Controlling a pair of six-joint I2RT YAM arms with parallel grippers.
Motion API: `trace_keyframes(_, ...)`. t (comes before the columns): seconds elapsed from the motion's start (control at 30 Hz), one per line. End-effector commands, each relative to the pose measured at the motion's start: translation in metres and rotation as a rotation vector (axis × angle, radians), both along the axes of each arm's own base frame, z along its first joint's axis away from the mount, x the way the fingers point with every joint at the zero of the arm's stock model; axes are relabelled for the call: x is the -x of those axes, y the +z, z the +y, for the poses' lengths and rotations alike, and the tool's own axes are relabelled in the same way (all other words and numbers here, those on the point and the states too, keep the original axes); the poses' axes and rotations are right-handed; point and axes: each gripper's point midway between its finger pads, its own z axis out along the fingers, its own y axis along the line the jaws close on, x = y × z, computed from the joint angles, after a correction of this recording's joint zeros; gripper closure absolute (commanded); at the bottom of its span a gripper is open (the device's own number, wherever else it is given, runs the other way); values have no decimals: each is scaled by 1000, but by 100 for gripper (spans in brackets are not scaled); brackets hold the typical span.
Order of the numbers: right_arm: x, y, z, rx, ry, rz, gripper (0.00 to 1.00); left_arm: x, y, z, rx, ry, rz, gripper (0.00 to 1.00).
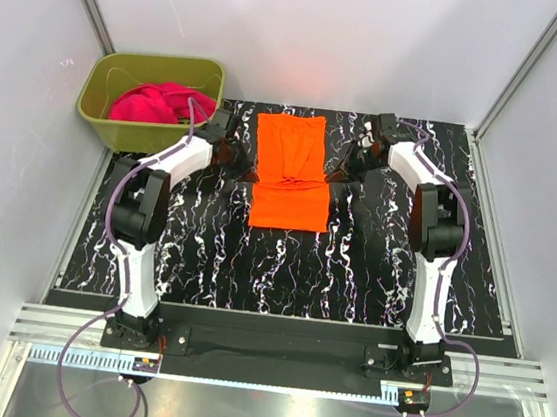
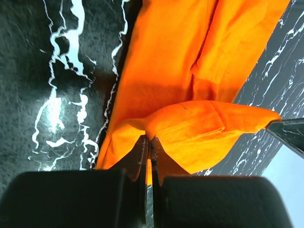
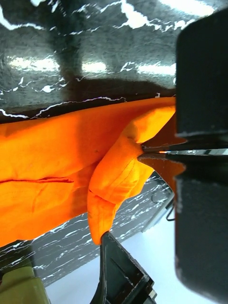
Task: Fold and stack the t-shirts
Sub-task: Fold the tshirt
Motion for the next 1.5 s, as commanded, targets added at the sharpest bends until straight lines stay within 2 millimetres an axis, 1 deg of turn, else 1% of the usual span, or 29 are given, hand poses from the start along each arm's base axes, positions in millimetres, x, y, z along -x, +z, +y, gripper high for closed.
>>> trace_keyframes(0.0, -4, 9, 10, -63, 59, -3, 100, -14, 20, -2, 25, -37, -57, 100)
trace_keyframes(0.27, -21, 5, 16, -82, 59, -10, 100, -24, 3, -3, 16, -46, -37, 100)
trace_keyframes(0.3, -23, 1, 15, -74, 55, -11, 98, -26, 2, -4, 15, -60, -41, 96)
trace_keyframes(0.33, -25, 1, 16, -76, 53, -10, 93, -32, 6, -6, 19, -68, -55, 92)
trace_keyframes(0.37, -31, 7, 17, -81, 53, -32, 82, -32, -1, -2, -10, -66, -38, 86)
trace_keyframes(0.4, -35, 2, 16, -78, 50, -26, 71, -34, -1, 2, -44, -65, -43, 72)
trace_keyframes(0.43, -42, 2, 9, -64, 33, -35, 67, -40, 6, 10, -105, -81, -77, 65)
trace_keyframes(0.47, -54, 15, 6, -63, 25, -77, 60, -39, 11, 23, -180, -66, -86, 59)
trace_keyframes(0.5, -58, 8, -2, -34, 6, -55, 53, -40, 19, 28, -212, -94, -117, 50)
trace_keyframes(0.53, -62, 10, -9, -19, 2, -64, 46, -39, 26, 30, -229, -101, -135, 48)
trace_keyframes(0.57, -67, 22, -11, -8, 4, -89, 46, -37, 32, 32, -239, -110, -148, 47)
trace_keyframes(0.6, -58, 22, -16, 19, 3, -58, 44, -32, 48, 28, -238, -130, -184, 46)
trace_keyframes(0.63, -54, 28, -16, 24, 17, -67, 43, -24, 48, 26, -240, -156, -184, 46)
trace_keyframes(0.67, -35, 12, -11, 41, 36, -15, 43, -17, 53, 19, -221, -180, -193, 46)
trace_keyframes(0.7, -32, 34, -9, 50, 37, -87, 42, -7, 61, 5, -205, -220, -212, 47)
trace_keyframes(0.73, -22, 35, -5, 62, 44, -94, 42, 3, 58, -4, -197, -252, -206, 50)
trace_keyframes(0.77, 3, 31, 1, 75, 57, -71, 43, 9, 58, -11, -210, -268, -213, 51)
trace_keyframes(0.8, 3, 33, 6, 79, 49, -119, 43, 23, 57, -29, -216, -317, -223, 52)
trace_keyframes(0.83, 10, 30, 9, 74, 30, -108, 44, 33, 54, -36, -221, -334, -224, 54)
trace_keyframes(0.87, 28, 13, 10, 84, 27, -63, 46, 36, 53, -43, -221, -337, -237, 57)
trace_keyframes(0.9, 32, 19, 22, 73, 39, -99, 48, 45, 49, -55, -204, -358, -235, 58)
trace_keyframes(0.93, 38, 14, 25, 73, 38, -82, 50, 54, 38, -59, -189, -354, -204, 60)
trace_keyframes(1.0, 49, 4, 36, 75, 45, -48, 58, 60, 30, -73, -168, -365, -202, 64)
trace_keyframes(1.13, 51, -5, 44, 42, 44, -43, 61, 63, 4, -79, -168, -385, -191, 64)
trace_keyframes(1.23, 41, -11, 49, 27, 53, -48, 61, 49, -9, -75, -189, -385, -197, 64)
trace_keyframes(1.27, 37, -18, 49, 17, 45, -32, 62, 45, -20, -71, -183, -382, -174, 64)
trace_keyframes(1.33, 39, -23, 50, -19, 37, 12, 63, 40, -25, -64, -185, -370, -163, 64)
trace_keyframes(1.4, 42, -33, 42, -7, 31, 29, 64, 34, -31, -49, -202, -360, -154, 63)
trace_keyframes(1.47, 48, -30, 34, -2, 41, 22, 64, 37, -30, -41, -197, -364, -148, 62)
